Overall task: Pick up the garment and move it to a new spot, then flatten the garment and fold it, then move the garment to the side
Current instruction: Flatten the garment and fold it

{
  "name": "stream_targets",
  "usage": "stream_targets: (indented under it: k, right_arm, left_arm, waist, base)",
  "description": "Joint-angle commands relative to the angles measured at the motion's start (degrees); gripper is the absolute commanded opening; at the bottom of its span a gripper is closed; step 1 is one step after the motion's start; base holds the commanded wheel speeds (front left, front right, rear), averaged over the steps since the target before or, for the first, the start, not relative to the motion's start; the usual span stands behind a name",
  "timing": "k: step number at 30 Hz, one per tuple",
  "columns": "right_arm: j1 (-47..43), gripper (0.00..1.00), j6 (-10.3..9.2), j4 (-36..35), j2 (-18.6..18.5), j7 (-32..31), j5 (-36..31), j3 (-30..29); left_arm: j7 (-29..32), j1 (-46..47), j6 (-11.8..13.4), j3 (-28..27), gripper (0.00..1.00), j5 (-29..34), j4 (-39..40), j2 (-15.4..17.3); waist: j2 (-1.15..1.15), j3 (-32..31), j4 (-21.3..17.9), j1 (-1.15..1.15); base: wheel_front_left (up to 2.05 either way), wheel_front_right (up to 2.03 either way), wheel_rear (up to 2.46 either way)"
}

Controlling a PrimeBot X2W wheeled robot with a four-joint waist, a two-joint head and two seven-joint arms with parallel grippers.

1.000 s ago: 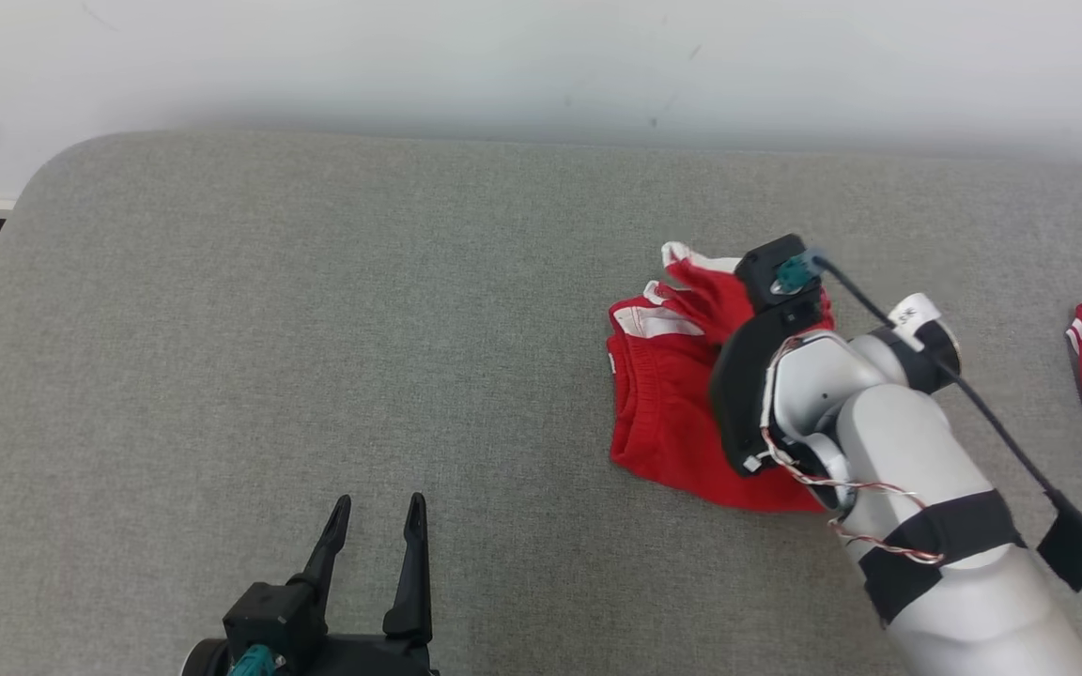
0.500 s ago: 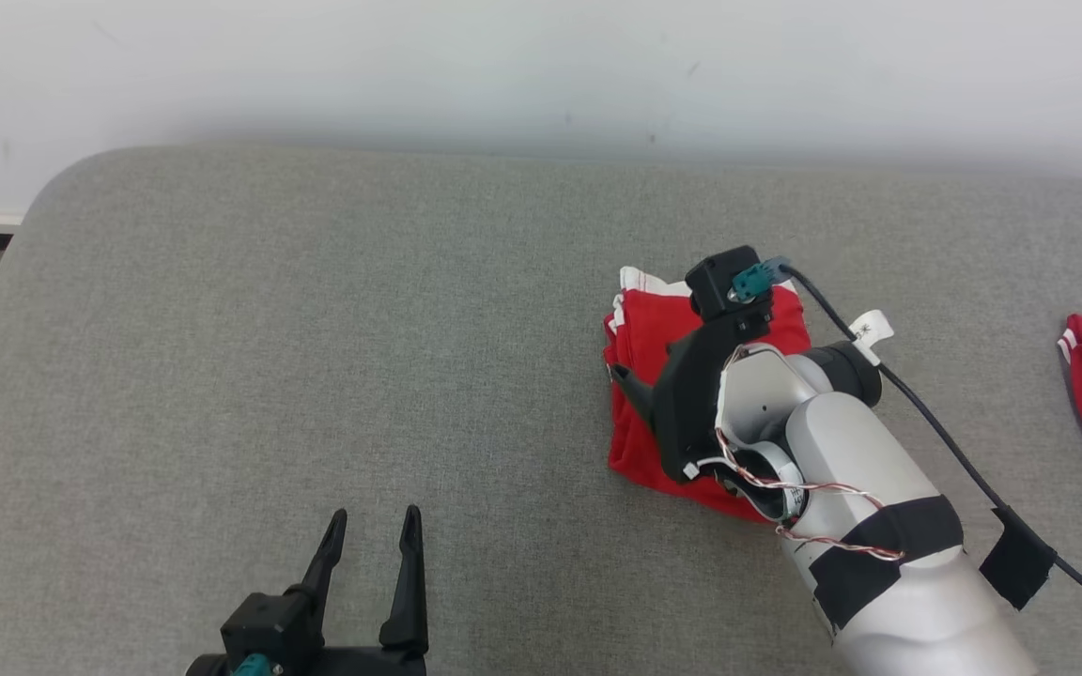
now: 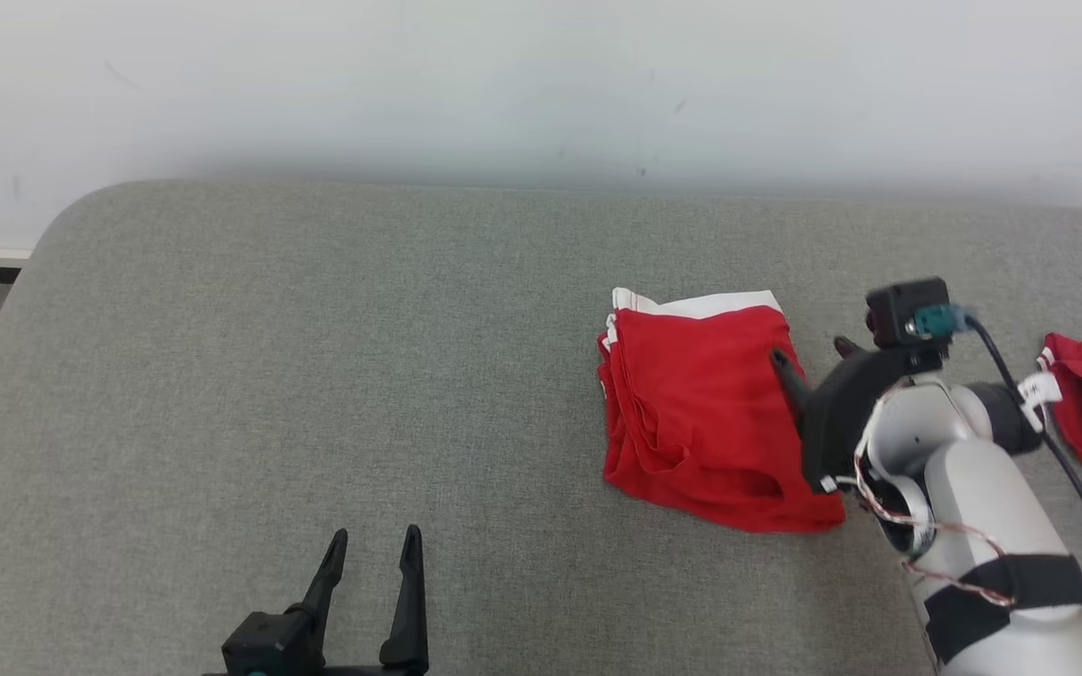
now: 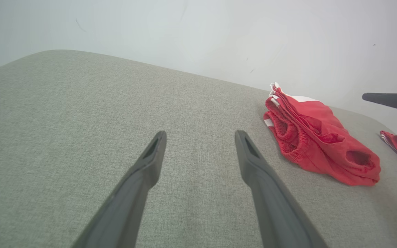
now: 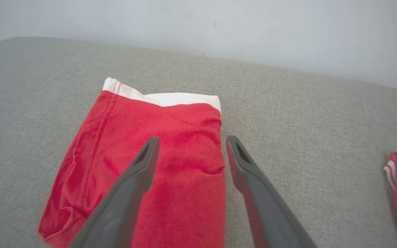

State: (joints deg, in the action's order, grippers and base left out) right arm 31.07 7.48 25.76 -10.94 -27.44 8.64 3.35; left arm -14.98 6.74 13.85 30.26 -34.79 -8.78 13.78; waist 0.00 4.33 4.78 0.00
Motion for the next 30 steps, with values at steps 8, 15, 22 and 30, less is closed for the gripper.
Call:
stream_targets:
  k: [8, 15, 22, 30]
  right_arm:
    - [-5.04, 0.0, -0.01, 2.06, 3.86, 8.86, -7.81, -1.33]
    - [-5.44, 0.0, -0.01, 5.86, 7.48, 12.37, -10.82, 3.9]
    - [-6.95, 0.0, -0.01, 6.45, 8.21, 11.86, -3.41, 15.43]
    - [-10.31, 0.43, -0.01, -2.93, 8.13, 12.39, 8.65, 21.81]
  left_arm:
    - [-0.21, -0.19, -0.19, -0.23, 1.0, 0.28, 0.29, -0.14]
    - [-0.19, 0.45, -0.3, -0.9, 1.0, 0.35, 0.06, -0.16]
    - [-0.2, 0.44, -0.52, -1.42, 1.0, 0.39, -0.25, -0.41]
    - [-0.2, -1.61, -0.09, -3.06, 1.0, 0.6, 0.08, -0.25]
  waist:
    - [0.0, 1.09, 0.2, 0.0]
    - [0.0, 1.87, 0.23, 0.0]
    - [0.0, 1.81, 0.38, 0.0]
    - [0.0, 0.12, -1.31, 0.0]
  base:
    - [0.0, 0.0, 0.0]
    - [0.0, 0.0, 0.0]
    - [0.0, 0.0, 0.0]
    - [0.0, 0.0, 0.0]
